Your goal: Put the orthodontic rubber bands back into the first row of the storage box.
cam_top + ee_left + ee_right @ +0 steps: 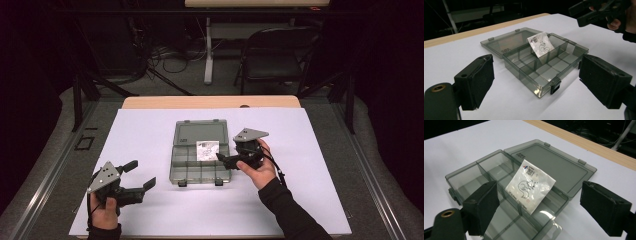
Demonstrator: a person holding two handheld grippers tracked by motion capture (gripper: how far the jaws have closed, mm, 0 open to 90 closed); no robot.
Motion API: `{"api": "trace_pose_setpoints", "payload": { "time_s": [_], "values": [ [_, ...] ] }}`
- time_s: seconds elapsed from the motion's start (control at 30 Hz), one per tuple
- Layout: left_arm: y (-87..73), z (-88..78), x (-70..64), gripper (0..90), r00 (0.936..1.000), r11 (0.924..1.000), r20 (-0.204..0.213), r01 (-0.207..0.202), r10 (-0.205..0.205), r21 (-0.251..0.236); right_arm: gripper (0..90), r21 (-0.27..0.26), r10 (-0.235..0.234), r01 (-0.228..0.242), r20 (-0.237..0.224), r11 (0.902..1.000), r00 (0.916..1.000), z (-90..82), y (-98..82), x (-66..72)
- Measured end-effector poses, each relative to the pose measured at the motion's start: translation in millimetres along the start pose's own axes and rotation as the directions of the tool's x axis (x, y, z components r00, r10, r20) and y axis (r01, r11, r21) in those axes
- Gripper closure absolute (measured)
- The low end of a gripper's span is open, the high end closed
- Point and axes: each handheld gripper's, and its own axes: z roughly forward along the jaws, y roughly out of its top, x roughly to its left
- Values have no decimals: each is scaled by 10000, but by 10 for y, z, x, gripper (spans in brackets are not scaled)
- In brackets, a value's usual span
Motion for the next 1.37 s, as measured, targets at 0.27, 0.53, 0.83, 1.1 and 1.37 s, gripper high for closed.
{"api": "trace_pose_setpoints", "payload": {
  "time_s": [0.27,0.53,0.83,1.1,1.37],
  "values": [
    [3,4,-9,128,10000,10000,-29,0,1,29,146,-354,301,-296,117,9989,9995,-196,-171,65],
    [4,16,-11,128,10000,10000,29,-26,26,16,135,-1072,417,-381,308,9935,9987,-462,-300,145],
    [6,3,-11,128,10000,10000,-13,-51,51,18,120,-1687,173,-73,576,9856,9982,-742,-412,236],
    [4,4,-6,127,10000,10000,7,53,-53,-7,74,-1721,235,-131,585,9850,9980,-928,-595,239],
    [1,11,3,126,9999,9999,-17,139,-139,16,0,-1599,235,-172,380,9870,9990,-1003,-711,286]
  ]
}}
